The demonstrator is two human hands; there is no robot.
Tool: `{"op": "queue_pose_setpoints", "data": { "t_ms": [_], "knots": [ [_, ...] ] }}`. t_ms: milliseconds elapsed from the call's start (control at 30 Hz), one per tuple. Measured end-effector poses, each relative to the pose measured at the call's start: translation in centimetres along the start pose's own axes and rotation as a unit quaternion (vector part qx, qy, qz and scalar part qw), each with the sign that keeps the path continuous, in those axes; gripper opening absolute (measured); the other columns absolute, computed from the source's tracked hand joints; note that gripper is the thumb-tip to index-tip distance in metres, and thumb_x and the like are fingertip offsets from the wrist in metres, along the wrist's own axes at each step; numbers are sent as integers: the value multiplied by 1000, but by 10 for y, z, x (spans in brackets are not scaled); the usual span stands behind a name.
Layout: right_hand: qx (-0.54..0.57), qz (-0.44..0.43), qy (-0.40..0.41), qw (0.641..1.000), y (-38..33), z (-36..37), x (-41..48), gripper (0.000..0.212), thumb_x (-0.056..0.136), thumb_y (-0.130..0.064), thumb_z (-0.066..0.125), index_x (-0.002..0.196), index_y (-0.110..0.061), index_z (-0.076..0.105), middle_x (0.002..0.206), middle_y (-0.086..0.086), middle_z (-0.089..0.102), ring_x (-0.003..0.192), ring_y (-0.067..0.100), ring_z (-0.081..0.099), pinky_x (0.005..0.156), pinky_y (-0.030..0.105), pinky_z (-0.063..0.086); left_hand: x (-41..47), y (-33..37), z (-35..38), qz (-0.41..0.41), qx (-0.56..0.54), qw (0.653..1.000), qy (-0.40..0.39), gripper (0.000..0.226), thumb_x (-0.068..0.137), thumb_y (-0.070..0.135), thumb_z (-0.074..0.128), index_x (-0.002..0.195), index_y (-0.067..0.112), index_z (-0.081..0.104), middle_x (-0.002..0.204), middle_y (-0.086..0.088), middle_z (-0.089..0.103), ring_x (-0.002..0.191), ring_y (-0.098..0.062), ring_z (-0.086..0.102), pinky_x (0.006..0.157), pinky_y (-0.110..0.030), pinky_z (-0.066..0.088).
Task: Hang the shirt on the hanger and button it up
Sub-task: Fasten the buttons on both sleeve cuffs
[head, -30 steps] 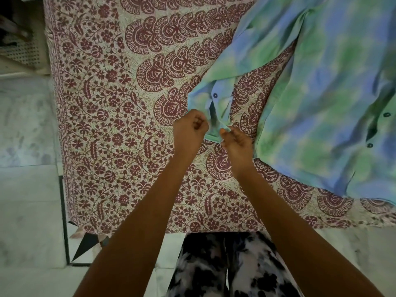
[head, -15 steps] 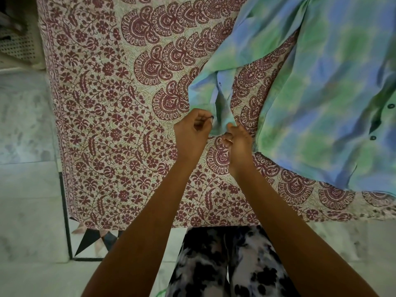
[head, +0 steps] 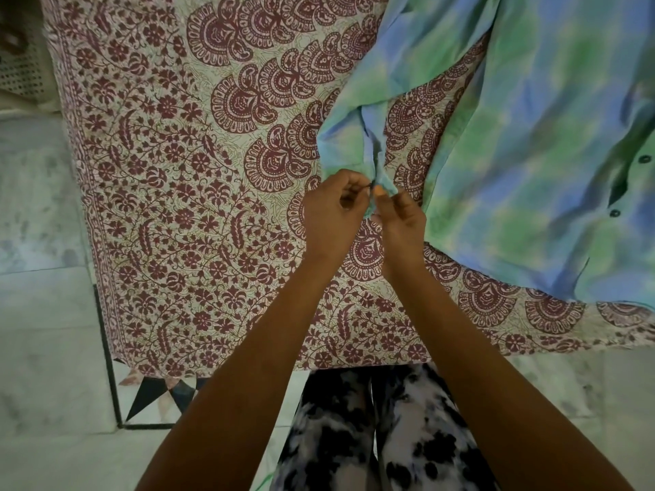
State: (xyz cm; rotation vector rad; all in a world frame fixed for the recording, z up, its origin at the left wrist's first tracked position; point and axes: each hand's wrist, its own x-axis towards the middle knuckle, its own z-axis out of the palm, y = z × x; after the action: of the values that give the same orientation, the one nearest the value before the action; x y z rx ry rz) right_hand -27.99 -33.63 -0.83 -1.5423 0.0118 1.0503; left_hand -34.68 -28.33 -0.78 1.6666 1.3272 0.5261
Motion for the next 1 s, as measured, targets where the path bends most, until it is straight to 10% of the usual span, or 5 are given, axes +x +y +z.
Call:
{"op": "queue_pose_setpoints", "data": {
  "t_ms": [133,433,767,1000],
  "knots": [
    [-38,-46,44,997,3,-2,2,20,87,-1,58,73,-14,60,54,-17,58,54,-7,50,59,10,43,-1,0,0,-7,-9,1000,2,9,79,8,69,87,5,68,78,8,64,63,7,58,64,-4,47],
    [-144,-110,74,981,9,-7,7,18,86,-5,59,102,-6,68,87,7,66,65,-3,53,61,10,43,5,5,-3,24,7,999,-21,12,79,9,68,91,6,67,82,9,64,68,6,57,67,-5,48],
    [-159,-86,29,983,7,-16,4,23,92,-15,49,102,-7,68,82,2,64,68,5,53,62,14,42,13,-1,-12,142,92,981,-93,12,81,9,60,86,14,50,73,-7,65,63,-19,62,59,-38,53],
    [-151,-73,-38,985,-1,-19,18,15,84,0,58,81,-6,72,58,-15,65,58,0,58,65,18,51,20,-7,-20,127,84,984,-96,10,79,7,64,86,5,58,78,-5,68,70,-8,62,68,-16,51]
  ]
}}
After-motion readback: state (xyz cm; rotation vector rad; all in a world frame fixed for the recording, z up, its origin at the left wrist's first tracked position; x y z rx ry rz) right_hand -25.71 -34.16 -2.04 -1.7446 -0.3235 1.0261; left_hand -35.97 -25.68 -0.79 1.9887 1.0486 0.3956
